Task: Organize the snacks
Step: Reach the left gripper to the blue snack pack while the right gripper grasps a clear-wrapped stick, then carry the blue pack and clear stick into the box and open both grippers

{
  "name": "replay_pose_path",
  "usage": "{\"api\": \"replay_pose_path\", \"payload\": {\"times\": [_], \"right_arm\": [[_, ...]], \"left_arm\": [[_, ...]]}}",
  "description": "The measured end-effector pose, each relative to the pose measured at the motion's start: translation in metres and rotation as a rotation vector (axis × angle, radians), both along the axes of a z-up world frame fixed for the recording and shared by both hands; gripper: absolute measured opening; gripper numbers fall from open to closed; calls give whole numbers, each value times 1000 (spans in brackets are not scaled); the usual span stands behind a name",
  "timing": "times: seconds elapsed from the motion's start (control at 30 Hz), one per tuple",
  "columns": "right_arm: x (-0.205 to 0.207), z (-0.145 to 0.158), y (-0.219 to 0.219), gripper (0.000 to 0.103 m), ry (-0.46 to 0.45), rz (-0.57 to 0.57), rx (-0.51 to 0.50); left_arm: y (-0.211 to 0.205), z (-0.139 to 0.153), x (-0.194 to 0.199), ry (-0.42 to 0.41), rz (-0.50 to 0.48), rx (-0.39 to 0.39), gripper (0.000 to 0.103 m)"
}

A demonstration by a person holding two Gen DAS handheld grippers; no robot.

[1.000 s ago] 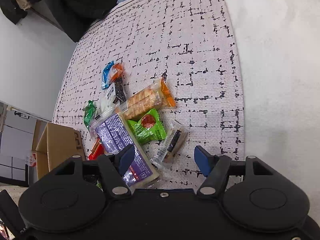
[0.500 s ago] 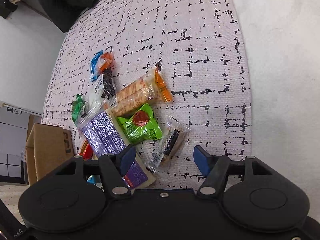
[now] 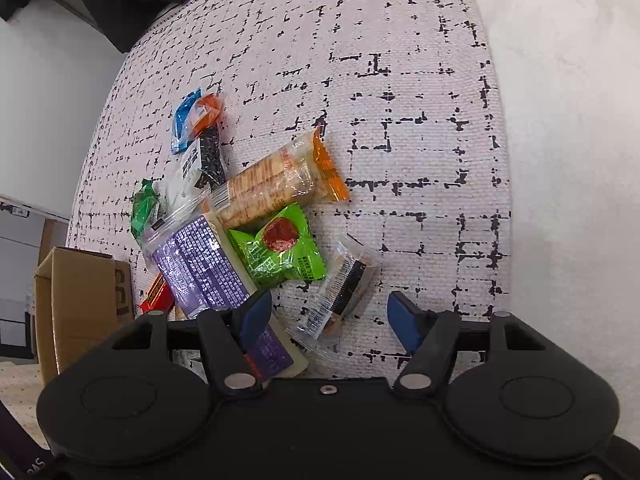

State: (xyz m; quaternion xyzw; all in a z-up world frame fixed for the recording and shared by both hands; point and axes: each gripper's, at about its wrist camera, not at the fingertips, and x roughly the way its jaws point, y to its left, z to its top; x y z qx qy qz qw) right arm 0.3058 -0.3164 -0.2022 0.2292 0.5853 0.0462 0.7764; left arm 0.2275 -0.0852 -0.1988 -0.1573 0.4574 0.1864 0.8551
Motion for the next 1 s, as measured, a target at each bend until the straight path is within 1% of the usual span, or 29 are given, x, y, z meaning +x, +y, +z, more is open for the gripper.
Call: {"api": "replay_pose_path", "payload": {"times": [0.03, 0.07, 0.1, 0.13, 0.17, 0.23, 0.27, 0.3, 0.43, 0.7, 1.0], "right_arm": [[0, 0, 0, 57, -2, -1, -6], [0, 1, 1, 56, -3, -4, -9], [1, 1, 1, 52, -3, -4, -12], [1, 1, 1, 47, -4, -5, -15], [1, 1, 1, 44, -6, -5, -17], [1, 0, 1, 31, -4, -11, -28], [1, 0, 1, 28, -4, -14, -33], [0, 1, 1, 22, -5, -15, -31], [-4, 6, -2, 20, -35, -29, -27], [-15, 34, -7, 19, -115, -38, -22], [-30, 67, 12, 19, -195, -1, 11]], "left_arm": [[0, 0, 0, 0, -2, 1, 44], [-1, 0, 0, 2, -6, 2, 38], [-1, 0, 1, 6, -11, 6, 26], [-1, -1, 1, 11, -16, 6, 22], [-1, 0, 1, 8, -21, 3, 22], [-1, 1, -1, -7, -34, 4, 21], [-2, 3, -2, -15, -43, 5, 21], [-2, 4, -3, -22, -52, 6, 19], [-3, 10, -7, -40, -67, -13, 18], [-4, 38, -16, -87, -100, -53, 18], [2, 72, -24, -151, -127, -84, 18]]}}
